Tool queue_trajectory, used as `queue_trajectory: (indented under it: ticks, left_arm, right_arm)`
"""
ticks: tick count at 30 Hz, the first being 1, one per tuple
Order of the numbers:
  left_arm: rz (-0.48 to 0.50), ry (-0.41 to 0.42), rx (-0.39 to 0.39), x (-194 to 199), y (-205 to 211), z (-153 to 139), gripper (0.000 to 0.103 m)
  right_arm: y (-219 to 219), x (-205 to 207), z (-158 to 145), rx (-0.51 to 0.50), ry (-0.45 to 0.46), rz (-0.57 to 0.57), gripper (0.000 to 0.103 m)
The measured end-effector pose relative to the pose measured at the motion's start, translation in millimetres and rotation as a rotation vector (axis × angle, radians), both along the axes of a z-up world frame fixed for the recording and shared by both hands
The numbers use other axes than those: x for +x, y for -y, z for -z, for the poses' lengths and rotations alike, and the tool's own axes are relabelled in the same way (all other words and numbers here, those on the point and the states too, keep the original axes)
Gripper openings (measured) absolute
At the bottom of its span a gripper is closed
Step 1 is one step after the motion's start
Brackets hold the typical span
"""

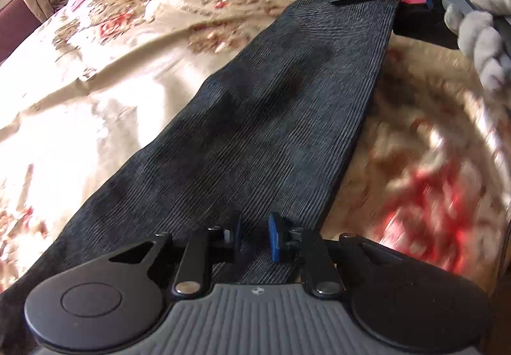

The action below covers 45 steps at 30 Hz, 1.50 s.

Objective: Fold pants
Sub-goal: 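Lift the hem end with the right gripper and fold it toward the left gripper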

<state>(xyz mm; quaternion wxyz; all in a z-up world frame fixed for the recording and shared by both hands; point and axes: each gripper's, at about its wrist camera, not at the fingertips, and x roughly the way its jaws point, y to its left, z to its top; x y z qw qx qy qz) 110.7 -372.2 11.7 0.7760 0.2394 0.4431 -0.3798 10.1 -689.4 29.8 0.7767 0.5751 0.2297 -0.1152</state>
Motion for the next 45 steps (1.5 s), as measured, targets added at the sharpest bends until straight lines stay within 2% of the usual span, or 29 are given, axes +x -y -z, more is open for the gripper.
queue_trajectory:
  ticks: [2, 5, 6, 8, 12, 14, 17, 22, 25, 28, 30, 33, 38, 39, 41, 43, 45]
  left_arm:
    - [0.021, -0.003, -0.038, -4, 8, 0, 0.030]
    - [-0.005, -0.064, -0.113, -1, 10, 6, 0.030]
    - [-0.005, -0.085, -0.141, 1, 8, 5, 0.030]
    - [-0.008, -0.077, -0.167, 1, -3, -4, 0.031]
    - [-0.084, -0.015, -0.205, 2, -65, -34, 0.033]
    - [-0.133, 0.019, -0.179, 3, -103, -42, 0.034]
    - [-0.214, 0.054, -0.125, 6, -159, -48, 0.034]
    - [-0.348, 0.128, -0.018, -2, -249, -50, 0.035]
    - [-0.484, 0.143, -0.003, -6, -307, -52, 0.035]
    - [-0.626, 0.124, 0.028, -8, -359, -41, 0.035]
    - [-0.686, 0.100, 0.025, -14, -385, -35, 0.035]
    - [-0.713, 0.095, -0.015, -20, -403, -36, 0.036]
    - [-0.698, 0.106, -0.024, -36, -414, -37, 0.037]
    - [-0.696, 0.094, -0.031, -35, -417, -34, 0.038]
    - [-0.698, 0.074, -0.043, -38, -422, -31, 0.039]
    - [-0.692, 0.062, -0.052, -47, -425, -32, 0.039]
    - [-0.680, 0.059, -0.044, -55, -427, -31, 0.039]
  right_arm:
    - [-3, -4, -17, -0.055, -0.023, -0.016, 0.006]
    - [-8, -11, -35, -0.128, -0.089, 0.004, 0.006]
    - [-10, -14, -41, -0.140, -0.101, 0.021, 0.006]
    - [-23, -16, -58, -0.183, -0.093, 0.024, 0.006]
    - [-83, 9, -102, -0.338, -0.061, -0.131, 0.006]
    - [-125, 28, -119, -0.410, -0.042, -0.246, 0.006]
    - [-196, 55, -129, -0.451, -0.004, -0.405, 0.006]
    - [-312, 95, -117, -0.389, 0.070, -0.657, 0.006]
    - [-376, 113, -100, -0.316, 0.074, -0.789, 0.006]
    - [-441, 120, -90, -0.354, 0.083, -0.921, 0.006]
    - [-484, 122, -84, -0.401, 0.085, -1.014, 0.006]
    - [-530, 118, -81, -0.459, 0.098, -1.122, 0.006]
    - [-584, 110, -95, -0.617, 0.156, -1.216, 0.007]
    - [-595, 107, -96, -0.682, 0.164, -1.251, 0.007]
    - [-627, 100, -90, -0.880, 0.180, -1.344, 0.008]
    - [-649, 95, -77, -0.983, 0.165, -1.444, 0.013]
    - [-664, 83, -70, -1.061, 0.191, -1.509, 0.015]
